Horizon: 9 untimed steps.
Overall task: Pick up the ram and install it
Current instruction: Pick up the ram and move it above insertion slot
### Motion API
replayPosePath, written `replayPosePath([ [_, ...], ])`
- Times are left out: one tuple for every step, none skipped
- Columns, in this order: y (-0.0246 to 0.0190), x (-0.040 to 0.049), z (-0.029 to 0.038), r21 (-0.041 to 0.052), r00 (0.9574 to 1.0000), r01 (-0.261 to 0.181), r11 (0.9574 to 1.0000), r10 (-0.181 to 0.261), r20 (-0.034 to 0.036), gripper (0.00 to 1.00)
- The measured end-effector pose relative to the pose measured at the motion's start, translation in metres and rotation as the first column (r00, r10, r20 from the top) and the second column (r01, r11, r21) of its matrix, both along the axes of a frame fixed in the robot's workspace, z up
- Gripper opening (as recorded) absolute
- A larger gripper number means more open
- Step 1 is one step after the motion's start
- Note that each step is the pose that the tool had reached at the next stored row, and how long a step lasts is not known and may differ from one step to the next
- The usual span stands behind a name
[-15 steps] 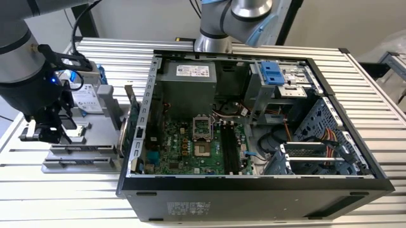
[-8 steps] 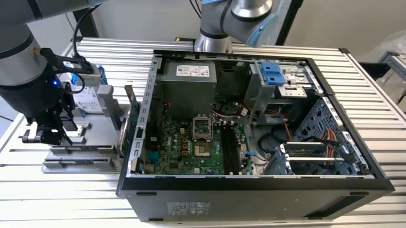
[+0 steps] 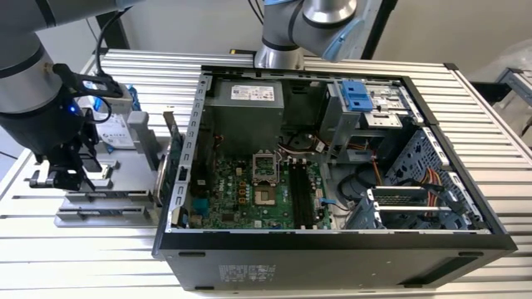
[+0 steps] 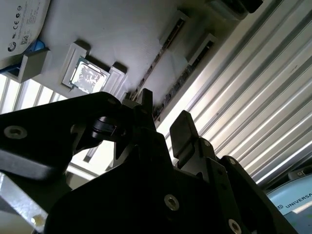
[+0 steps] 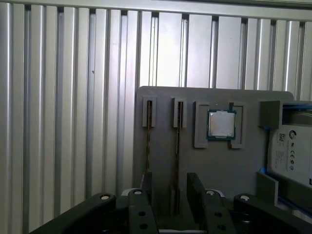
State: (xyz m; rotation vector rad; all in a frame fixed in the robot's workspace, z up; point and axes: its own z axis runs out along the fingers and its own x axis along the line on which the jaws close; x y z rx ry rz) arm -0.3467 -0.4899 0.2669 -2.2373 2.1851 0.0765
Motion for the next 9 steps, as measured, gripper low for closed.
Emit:
replayPosePath([
  [0.0,0.0,-0.0004,-0.0001,1.0,0.0,1.0,0.0,0.0,1.0],
  [0.0,0.0,-0.0008,-0.0001,1.0,0.0,1.0,0.0,-0.0001,1.0],
  [0.0,0.0,-0.0013,-0.0004,1.0,0.0,1.0,0.0,-0.0001,1.0],
  [0.0,0.0,-0.0018,-0.0005,1.0,0.0,1.0,0.0,-0.0002,1.0],
  [0.0,0.0,-0.0022,-0.0006,1.0,0.0,1.0,0.0,-0.0002,1.0],
  [0.0,0.0,-0.0025,-0.0006,1.0,0.0,1.0,0.0,-0.0003,1.0],
  [0.0,0.0,-0.0029,-0.0006,1.0,0.0,1.0,0.0,-0.0002,1.0],
  [0.0,0.0,-0.0033,-0.0005,1.0,0.0,1.0,0.0,-0.0001,1.0],
  [0.0,0.0,-0.0038,-0.0005,1.0,0.0,1.0,0.0,-0.0001,1.0],
])
